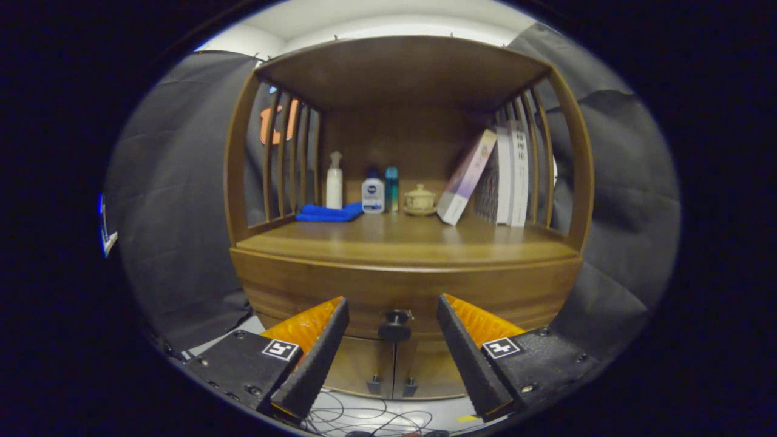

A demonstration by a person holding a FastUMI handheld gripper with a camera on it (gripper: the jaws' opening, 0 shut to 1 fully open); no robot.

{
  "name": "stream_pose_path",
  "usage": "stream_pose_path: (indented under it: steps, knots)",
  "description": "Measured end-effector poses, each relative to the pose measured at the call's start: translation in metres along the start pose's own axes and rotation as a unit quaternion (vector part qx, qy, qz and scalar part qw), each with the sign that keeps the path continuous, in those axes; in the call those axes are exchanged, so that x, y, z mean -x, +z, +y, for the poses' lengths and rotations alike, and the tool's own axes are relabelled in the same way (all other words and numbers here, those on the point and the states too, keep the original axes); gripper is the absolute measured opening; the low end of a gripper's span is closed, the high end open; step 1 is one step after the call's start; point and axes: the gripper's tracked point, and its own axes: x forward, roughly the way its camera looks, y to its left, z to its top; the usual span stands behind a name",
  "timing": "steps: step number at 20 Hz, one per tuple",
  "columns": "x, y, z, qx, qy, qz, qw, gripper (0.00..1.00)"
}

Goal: Pull open the drawer, take out the items inside it, and place them on the countertop above the cabinet.

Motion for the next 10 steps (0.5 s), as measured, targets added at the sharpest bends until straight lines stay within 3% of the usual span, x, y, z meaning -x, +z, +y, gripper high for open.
stream_pose_path:
  steps: [10]
  knots:
    - [-0.055,-0.035,-0.006,-0.041,-0.039,0.039,0.998,0.7]
